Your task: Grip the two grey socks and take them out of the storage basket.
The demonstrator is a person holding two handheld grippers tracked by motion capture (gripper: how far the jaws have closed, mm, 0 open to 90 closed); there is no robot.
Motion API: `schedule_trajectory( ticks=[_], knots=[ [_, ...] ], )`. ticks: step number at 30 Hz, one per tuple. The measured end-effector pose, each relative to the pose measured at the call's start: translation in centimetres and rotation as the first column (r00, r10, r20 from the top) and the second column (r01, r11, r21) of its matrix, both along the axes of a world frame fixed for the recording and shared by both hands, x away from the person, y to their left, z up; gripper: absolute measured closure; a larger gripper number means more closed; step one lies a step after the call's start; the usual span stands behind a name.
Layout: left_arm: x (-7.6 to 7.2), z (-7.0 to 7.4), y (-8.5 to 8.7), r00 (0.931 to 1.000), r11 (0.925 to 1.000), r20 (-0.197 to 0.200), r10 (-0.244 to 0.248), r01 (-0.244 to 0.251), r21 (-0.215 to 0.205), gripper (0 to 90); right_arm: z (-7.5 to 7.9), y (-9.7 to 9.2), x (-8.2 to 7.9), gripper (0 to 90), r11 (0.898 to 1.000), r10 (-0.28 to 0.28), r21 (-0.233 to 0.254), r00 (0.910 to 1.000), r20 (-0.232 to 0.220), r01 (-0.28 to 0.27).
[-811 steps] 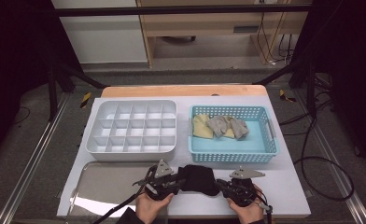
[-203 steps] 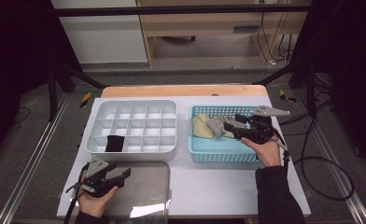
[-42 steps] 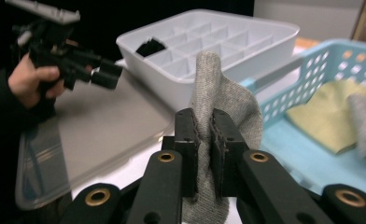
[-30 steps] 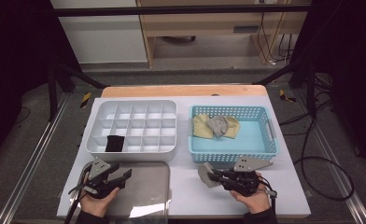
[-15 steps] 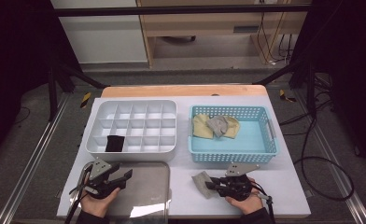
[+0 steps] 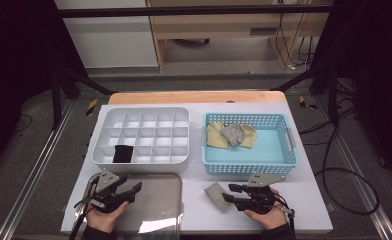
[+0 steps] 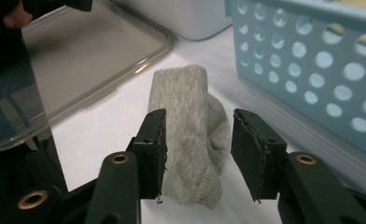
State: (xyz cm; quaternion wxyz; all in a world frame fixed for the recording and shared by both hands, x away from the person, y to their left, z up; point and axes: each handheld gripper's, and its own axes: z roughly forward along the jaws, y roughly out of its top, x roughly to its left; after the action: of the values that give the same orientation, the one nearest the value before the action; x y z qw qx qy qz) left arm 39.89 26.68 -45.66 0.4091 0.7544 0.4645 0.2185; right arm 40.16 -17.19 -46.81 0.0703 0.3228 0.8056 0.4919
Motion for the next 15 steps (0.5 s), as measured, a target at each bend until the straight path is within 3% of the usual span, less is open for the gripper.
schedule_trajectory(
  ticks=[7,15],
  knots=[
    [0.0,0.0,0.0,1.0000,1.0000,0.001,0.000,0.000,0.000,36.7,1.4,-0.6,-0.4,49.1,1.000,-0.022,0.015,0.9990,0.038,0.021],
    [0.0,0.1,0.1,1.0000,1.0000,0.005,0.003,-0.003,-0.003,36.6,2.2,-1.3,-0.3,38.9,0.996,-0.077,0.052,0.9958,0.050,0.074]
  ],
)
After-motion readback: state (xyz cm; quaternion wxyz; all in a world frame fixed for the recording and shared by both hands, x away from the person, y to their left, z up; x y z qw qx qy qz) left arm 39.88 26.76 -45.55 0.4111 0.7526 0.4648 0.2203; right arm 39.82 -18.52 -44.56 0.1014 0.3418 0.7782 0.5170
